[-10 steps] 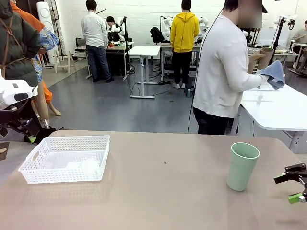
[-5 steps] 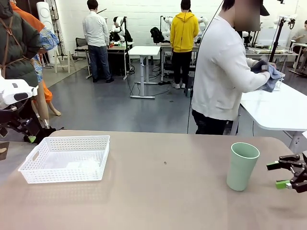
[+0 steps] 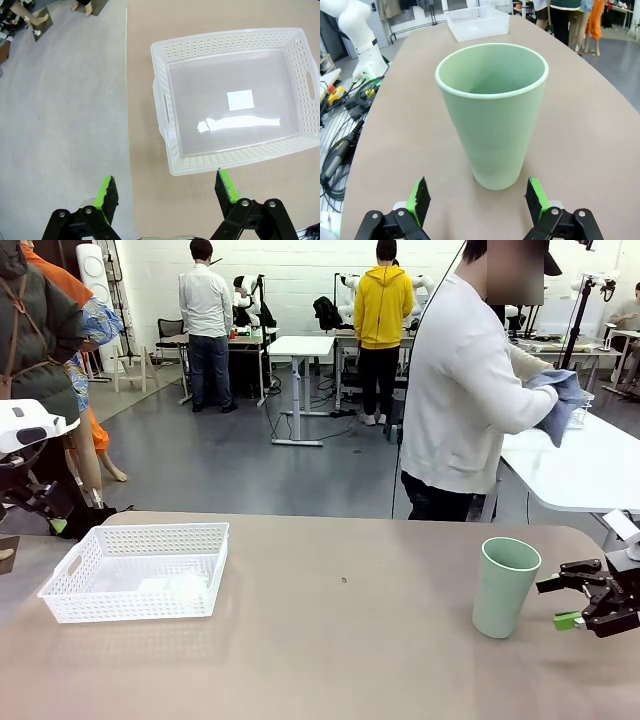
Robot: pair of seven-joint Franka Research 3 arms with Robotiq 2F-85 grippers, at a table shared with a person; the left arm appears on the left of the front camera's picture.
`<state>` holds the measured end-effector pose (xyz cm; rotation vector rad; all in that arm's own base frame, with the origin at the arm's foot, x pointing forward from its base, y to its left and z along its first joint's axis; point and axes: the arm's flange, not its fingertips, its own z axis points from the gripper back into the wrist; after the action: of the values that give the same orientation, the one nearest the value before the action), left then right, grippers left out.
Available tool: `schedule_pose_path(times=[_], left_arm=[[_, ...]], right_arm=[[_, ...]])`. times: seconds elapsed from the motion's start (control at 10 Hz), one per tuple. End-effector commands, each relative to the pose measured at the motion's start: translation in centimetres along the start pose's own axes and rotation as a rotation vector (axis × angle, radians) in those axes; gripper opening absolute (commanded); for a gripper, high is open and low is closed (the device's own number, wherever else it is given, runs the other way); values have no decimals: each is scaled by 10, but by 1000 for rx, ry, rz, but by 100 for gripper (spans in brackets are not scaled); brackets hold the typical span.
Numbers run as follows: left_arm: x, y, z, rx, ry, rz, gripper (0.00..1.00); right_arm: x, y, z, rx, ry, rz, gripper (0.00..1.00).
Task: Clean and organize the cups into the basket.
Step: Pick up the Organizing basket and move it to the center of the table, then pick up the Reusable plastic cup from the right side of the table and place it inside the Organizing basket.
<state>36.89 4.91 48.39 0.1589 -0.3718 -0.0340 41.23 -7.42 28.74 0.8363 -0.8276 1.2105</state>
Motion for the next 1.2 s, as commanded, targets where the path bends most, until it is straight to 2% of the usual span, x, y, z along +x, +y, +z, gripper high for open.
schedule_pose_path(times=[0.0,0.4,0.6,0.8,1.1], left_arm=[[1,-3,-2,3,2,-8,100],[0,-2,-1,-2,2,-5,100],[14,-1,-17,14,25,27,100],[18,5,-30,-49,110,6,100],[26,2,-55,-95,174,33,100]], right_arm=[[1,3,4,-12,-5,-1,100],[0,0,3,-7,-1,0,100],[-4,-6,-10,18,15,65,100],[-5,-9,-12,18,2,91,100],[-6,-8,-18,36,0,124,100]])
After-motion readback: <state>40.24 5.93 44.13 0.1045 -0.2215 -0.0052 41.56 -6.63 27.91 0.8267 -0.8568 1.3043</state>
